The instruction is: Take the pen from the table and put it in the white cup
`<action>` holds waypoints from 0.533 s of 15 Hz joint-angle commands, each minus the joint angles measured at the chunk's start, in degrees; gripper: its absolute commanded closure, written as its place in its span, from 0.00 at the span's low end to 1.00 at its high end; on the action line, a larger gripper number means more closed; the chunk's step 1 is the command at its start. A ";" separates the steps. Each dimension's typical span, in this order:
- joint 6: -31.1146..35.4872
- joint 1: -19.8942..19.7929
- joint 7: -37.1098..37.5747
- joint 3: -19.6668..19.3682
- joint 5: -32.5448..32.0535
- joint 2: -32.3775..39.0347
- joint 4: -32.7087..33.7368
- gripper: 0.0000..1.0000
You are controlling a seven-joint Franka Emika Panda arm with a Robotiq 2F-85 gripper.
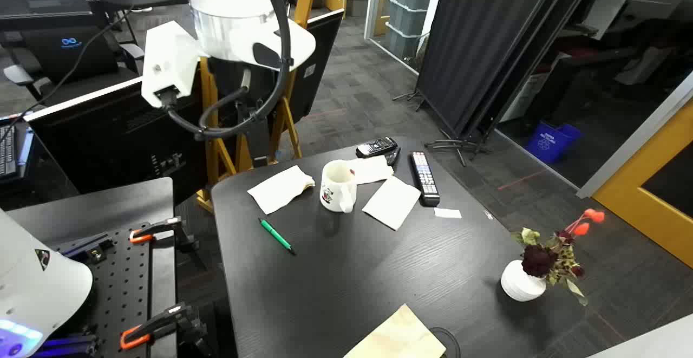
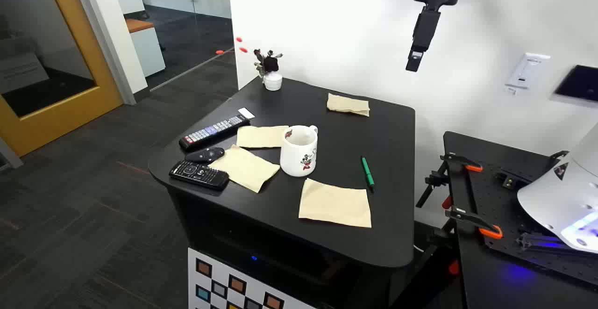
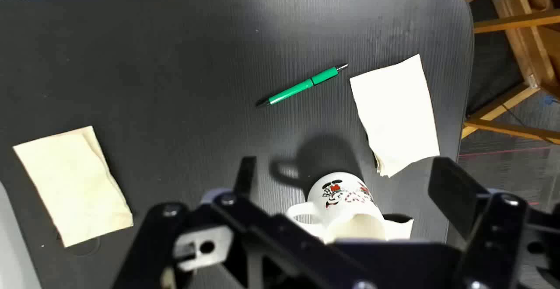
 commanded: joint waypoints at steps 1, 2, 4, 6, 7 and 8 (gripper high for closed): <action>-0.13 -0.65 -0.24 0.61 0.29 0.03 0.08 0.00; -0.13 -0.65 -0.24 0.61 0.29 0.04 0.08 0.00; -0.13 -0.65 -0.24 0.61 0.29 0.04 0.08 0.00; -0.13 -0.65 -0.24 0.61 0.29 0.04 0.08 0.00; 0.73 -0.77 0.59 0.55 0.81 1.12 0.24 0.00; 1.91 -0.67 1.31 0.55 1.52 2.30 0.12 0.00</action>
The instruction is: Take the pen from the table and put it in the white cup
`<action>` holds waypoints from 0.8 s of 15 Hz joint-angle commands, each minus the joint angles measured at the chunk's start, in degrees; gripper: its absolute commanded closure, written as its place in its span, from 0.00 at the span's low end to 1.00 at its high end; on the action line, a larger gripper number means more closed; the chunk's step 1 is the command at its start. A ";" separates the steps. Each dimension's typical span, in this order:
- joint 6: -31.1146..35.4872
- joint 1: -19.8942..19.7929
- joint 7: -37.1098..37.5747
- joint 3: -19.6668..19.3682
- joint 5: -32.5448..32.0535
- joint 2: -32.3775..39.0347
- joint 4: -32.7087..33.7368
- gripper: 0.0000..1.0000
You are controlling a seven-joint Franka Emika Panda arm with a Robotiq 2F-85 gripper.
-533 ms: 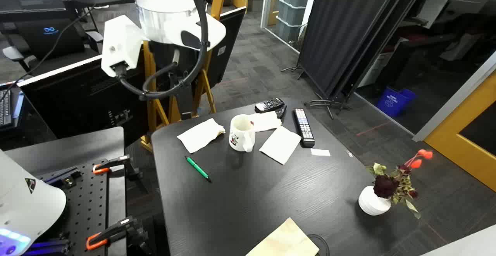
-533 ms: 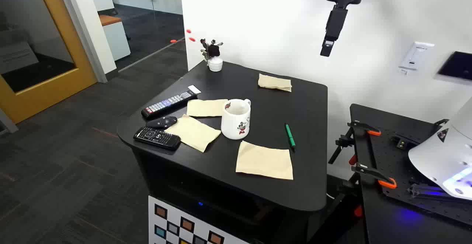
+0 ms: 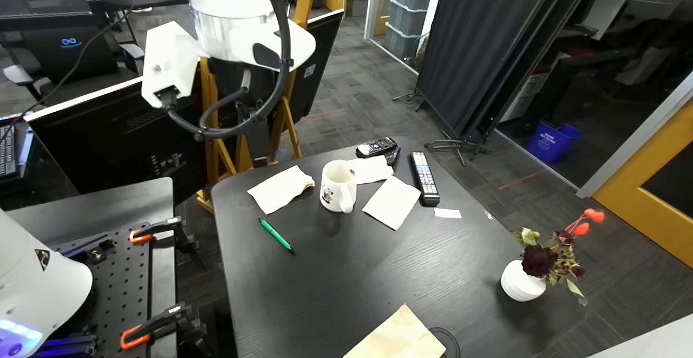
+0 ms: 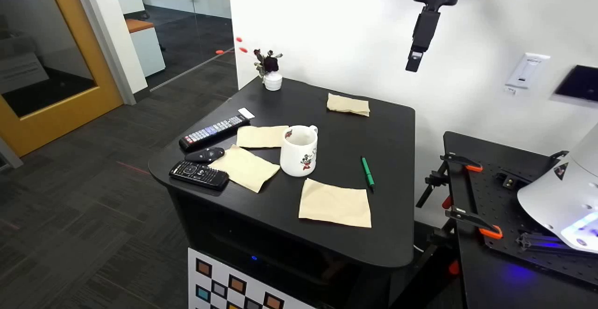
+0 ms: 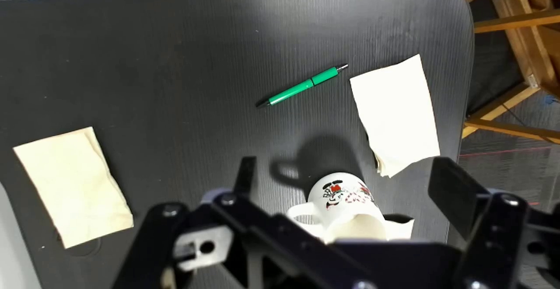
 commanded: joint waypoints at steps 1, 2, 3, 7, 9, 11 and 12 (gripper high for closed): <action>2.22 -0.93 3.14 1.04 1.60 3.19 0.15 0.00; 3.15 -0.83 4.17 1.22 2.39 3.98 -0.10 0.00; 4.40 -0.86 6.57 1.74 3.07 5.04 -0.54 0.00; 11.01 -1.05 18.52 4.60 5.42 9.27 -3.07 0.00; 14.49 -0.94 24.48 6.01 6.36 11.09 -4.71 0.00; 18.86 -0.61 29.35 7.11 7.77 13.17 -6.66 0.00; 21.47 -0.60 31.90 7.64 8.21 14.37 -7.60 0.00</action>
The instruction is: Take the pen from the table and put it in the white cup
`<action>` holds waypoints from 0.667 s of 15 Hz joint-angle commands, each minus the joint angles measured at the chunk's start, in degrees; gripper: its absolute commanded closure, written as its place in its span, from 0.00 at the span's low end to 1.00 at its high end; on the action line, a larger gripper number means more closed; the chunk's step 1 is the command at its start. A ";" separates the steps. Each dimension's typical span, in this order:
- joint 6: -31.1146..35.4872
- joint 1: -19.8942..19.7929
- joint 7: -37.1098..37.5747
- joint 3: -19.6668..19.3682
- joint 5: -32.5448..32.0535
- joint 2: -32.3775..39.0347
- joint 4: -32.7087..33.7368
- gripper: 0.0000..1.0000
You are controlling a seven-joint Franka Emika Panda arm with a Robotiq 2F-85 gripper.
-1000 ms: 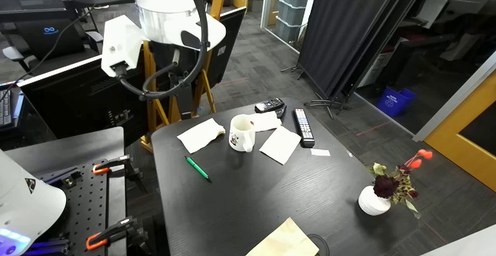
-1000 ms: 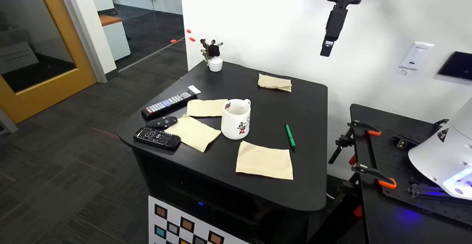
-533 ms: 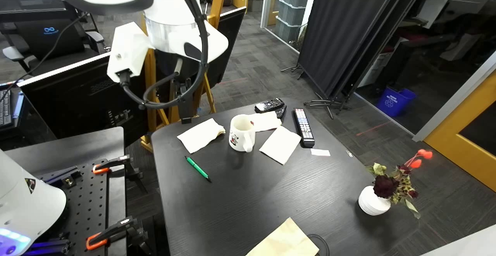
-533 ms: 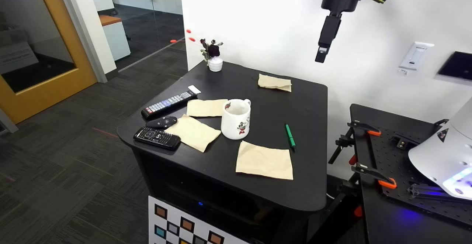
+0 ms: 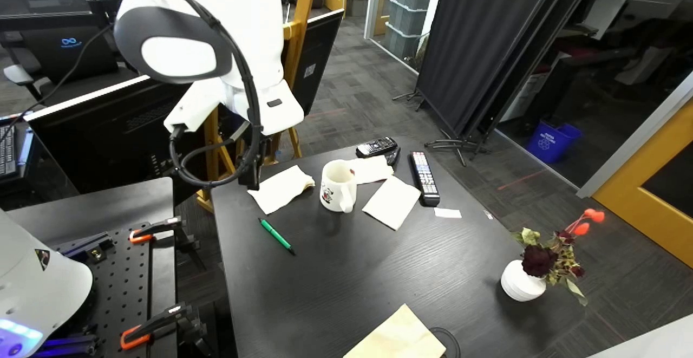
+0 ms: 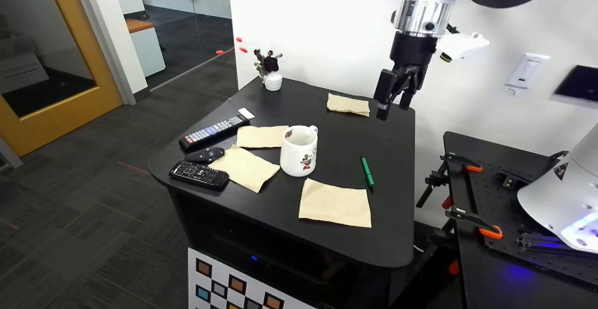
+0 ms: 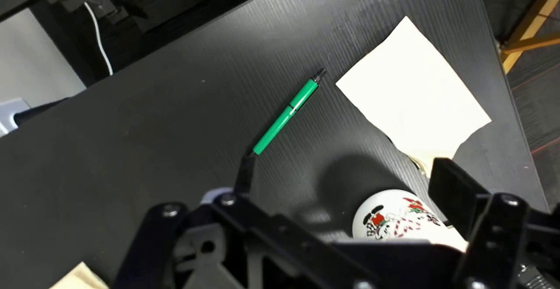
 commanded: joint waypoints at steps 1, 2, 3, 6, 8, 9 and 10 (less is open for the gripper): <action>7.77 -0.25 7.90 2.13 2.75 3.43 -3.12 0.00; 10.59 -0.33 10.67 2.70 2.76 4.64 -4.21 0.00; 13.37 -0.30 13.12 3.04 3.20 5.70 -5.21 0.00; 21.60 0.07 20.08 3.71 2.76 9.59 -7.44 0.00; 24.73 0.35 23.99 3.74 2.03 12.97 -6.97 0.00; 26.01 0.56 25.77 3.61 1.71 13.99 -7.26 0.00; 27.00 0.86 27.12 3.29 1.73 15.21 -7.27 0.00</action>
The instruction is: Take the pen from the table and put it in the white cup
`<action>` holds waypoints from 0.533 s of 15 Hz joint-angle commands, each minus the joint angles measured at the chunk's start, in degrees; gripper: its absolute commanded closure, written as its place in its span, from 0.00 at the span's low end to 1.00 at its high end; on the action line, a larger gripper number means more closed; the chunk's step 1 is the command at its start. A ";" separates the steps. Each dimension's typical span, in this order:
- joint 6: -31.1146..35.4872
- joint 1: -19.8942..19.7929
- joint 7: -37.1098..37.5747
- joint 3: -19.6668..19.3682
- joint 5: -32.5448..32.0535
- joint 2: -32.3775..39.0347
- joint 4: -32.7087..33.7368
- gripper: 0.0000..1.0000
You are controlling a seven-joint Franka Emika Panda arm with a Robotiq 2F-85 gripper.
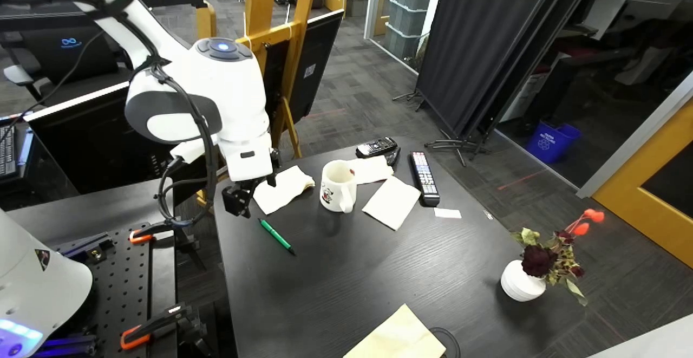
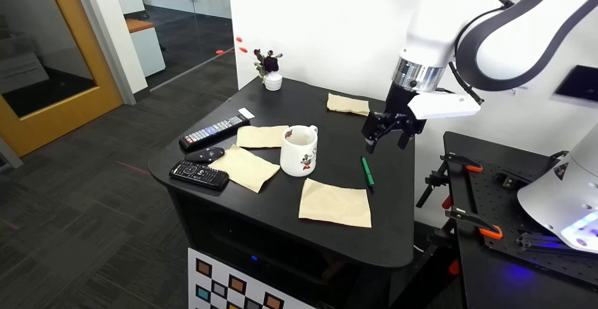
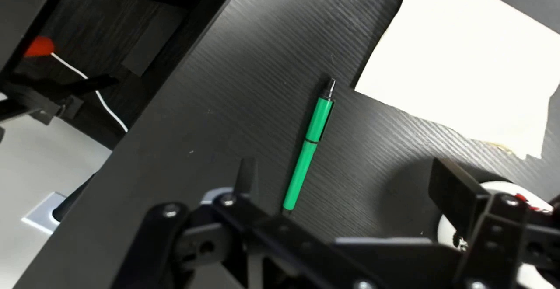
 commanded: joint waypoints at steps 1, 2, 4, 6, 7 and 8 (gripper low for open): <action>5.18 0.90 6.16 -0.46 -0.16 4.72 0.05 0.00; 6.43 1.13 7.71 -0.98 -0.72 5.87 0.06 0.00; 8.38 1.68 10.37 -2.41 -1.70 7.81 0.07 0.00; 10.15 2.59 13.30 -4.61 -3.37 9.73 0.25 0.00; 11.00 3.15 14.12 -5.73 -3.76 10.83 0.61 0.00; 11.22 3.84 15.10 -7.16 -4.42 11.65 0.97 0.00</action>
